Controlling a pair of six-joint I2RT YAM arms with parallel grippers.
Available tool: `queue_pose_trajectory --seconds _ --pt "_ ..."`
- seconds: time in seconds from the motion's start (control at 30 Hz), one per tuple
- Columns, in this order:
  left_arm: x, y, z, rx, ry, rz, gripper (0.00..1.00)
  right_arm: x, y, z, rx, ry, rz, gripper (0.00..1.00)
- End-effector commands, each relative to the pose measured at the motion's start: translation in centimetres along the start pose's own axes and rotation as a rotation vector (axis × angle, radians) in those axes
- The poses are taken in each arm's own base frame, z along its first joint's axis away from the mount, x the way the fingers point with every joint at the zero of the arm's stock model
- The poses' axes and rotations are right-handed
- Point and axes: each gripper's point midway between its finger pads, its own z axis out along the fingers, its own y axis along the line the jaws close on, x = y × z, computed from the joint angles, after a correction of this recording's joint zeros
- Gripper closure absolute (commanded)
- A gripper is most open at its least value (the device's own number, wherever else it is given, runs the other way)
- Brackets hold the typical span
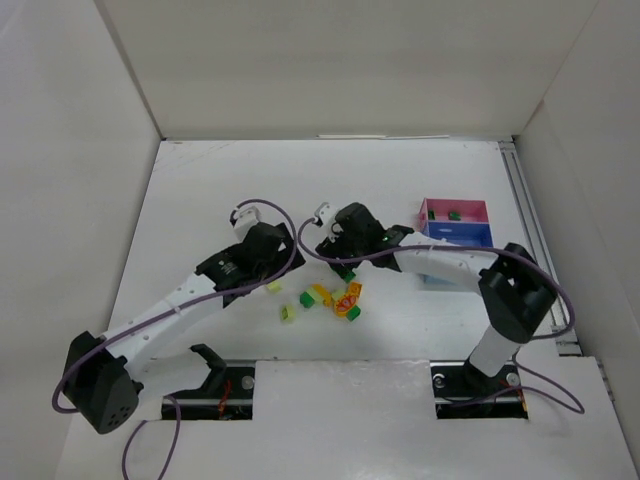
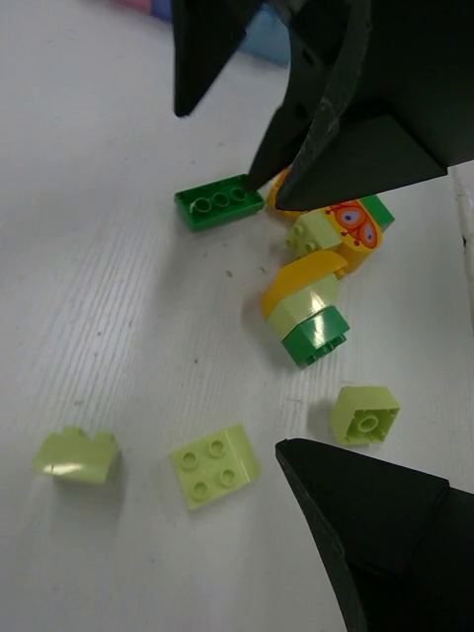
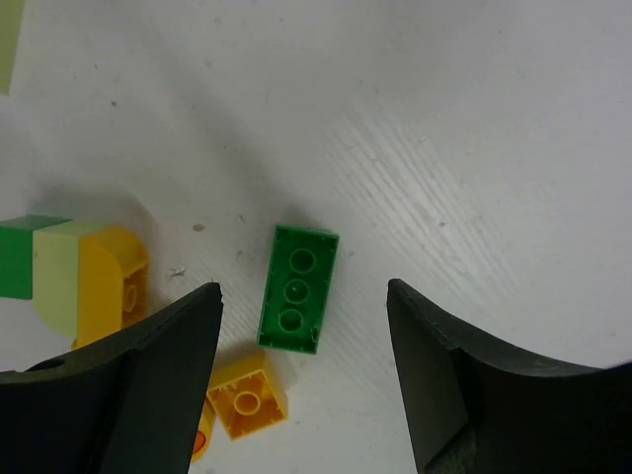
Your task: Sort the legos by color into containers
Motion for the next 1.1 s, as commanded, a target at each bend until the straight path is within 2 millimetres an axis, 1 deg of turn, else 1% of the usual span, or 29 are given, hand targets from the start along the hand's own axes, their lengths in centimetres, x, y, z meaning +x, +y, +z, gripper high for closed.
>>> queue_pose_trajectory --seconds 0.0,0.03,0.07,0.1,0.13,0.2,0.23,0.27,0.33,0.37,0.43,0.47,0.5,0.57,0.6,0.63,0.7,0.73,0.8,0.83,0.87,0.93,0.97,1.0,1.03,1.07 --pt "-1.4 2.1 -1.3 -0.079 -0.077 -0.136 0.00 -2.2 0.4 1.7 -0.019 -0.064 0.044 0.27" --pt "-1.6 2.6 -1.5 -0.089 -0.089 -0.159 0.00 -1.8 0.6 2.1 -0.031 -0.053 0.044 0.27" --pt "-1.3 3.1 -1.7 -0.092 -0.088 -0.171 0.00 -1.7 0.8 2.7 -0.032 -0.051 0.065 0.27" --pt "-2.1 2.7 -2.5 -0.062 -0.119 -0.201 0.00 -2.0 1.3 2.7 -0.033 -0.061 0.055 0.27" --pt "-1.9 3.1 -2.8 -0.062 -0.119 -0.211 0.00 -1.5 1.1 3.1 -0.021 -0.044 0.055 0.27" --pt "-2.1 3.5 -3.4 -0.053 -0.140 -0.227 0.00 -1.1 1.7 3.5 -0.007 -0.032 0.052 0.27" --pt "-2.8 3.3 -4.1 -0.025 -0.167 -0.241 0.00 -0.6 1.1 3.9 0.029 -0.014 0.052 0.27" --pt "-2.8 3.4 -4.5 -0.021 -0.170 -0.242 0.00 -0.6 1.2 3.8 0.053 -0.013 0.069 0.27" --pt "-3.4 3.6 -5.3 -0.005 -0.202 -0.254 0.00 0.2 0.8 4.4 0.087 0.009 0.094 0.27" --pt "-3.5 3.9 -5.5 -0.012 -0.205 -0.259 0.00 0.2 0.4 4.4 0.113 0.009 0.105 0.27" --pt "-3.3 4.6 -5.6 -0.034 -0.203 -0.270 0.00 0.9 0.5 4.8 0.113 0.022 0.112 0.29" --pt "-3.4 4.9 -5.9 -0.037 -0.215 -0.271 0.00 0.9 0.6 4.8 0.113 0.022 0.124 0.31" --pt "-3.8 4.9 -6.3 -0.033 -0.230 -0.276 0.00 1.6 0.6 5.1 0.113 0.040 0.122 0.35" --pt "-4.0 5.1 -6.7 -0.040 -0.239 -0.289 0.00 1.6 0.8 5.1 0.113 0.039 0.148 0.36" --pt "-4.0 5.2 -7.0 -0.037 -0.241 -0.290 0.00 1.6 0.8 5.1 0.113 0.039 0.148 0.41" --pt "-4.1 5.4 -7.0 -0.042 -0.250 -0.290 0.00 2.1 0.8 5.1 0.113 0.048 0.147 0.41" --pt "-4.6 5.0 -7.6 -0.016 -0.264 -0.302 0.00 2.1 0.8 5.1 0.113 0.047 0.158 0.41" --pt "-4.7 5.1 -7.6 -0.020 -0.272 -0.303 0.00 2.5 0.9 5.2 0.113 0.056 0.157 0.41" --pt "-4.8 5.1 -7.8 -0.013 -0.277 -0.306 0.00 2.5 0.7 5.2 0.122 0.056 0.156 0.47" --pt "-4.8 5.1 -7.8 -0.013 -0.277 -0.306 0.00 2.5 0.9 5.2 0.112 0.056 0.167 0.50" --pt "-5.1 4.8 -8.1 -0.004 -0.281 -0.310 0.00 3.0 0.6 5.2 0.118 0.066 0.173 0.52" --pt "-5.2 5.0 -8.1 -0.010 -0.289 -0.302 0.00 3.1 0.1 5.3 0.110 0.067 0.200 0.57" --pt "-5.6 4.5 -8.4 0.006 -0.298 -0.309 0.00 3.2 -0.8 5.3 0.123 0.069 0.215 0.63" --pt "-5.6 4.5 -8.4 0.007 -0.298 -0.309 0.00 3.7 -1.1 5.3 0.120 0.079 0.215 0.65" --pt "-5.6 4.6 -8.4 0.005 -0.298 -0.300 0.00 3.8 -1.3 5.3 0.108 0.080 0.225 0.65" --pt "-5.9 4.3 -8.6 0.014 -0.303 -0.304 0.00 4.1 -2.0 5.1 0.110 0.081 0.229 0.71"
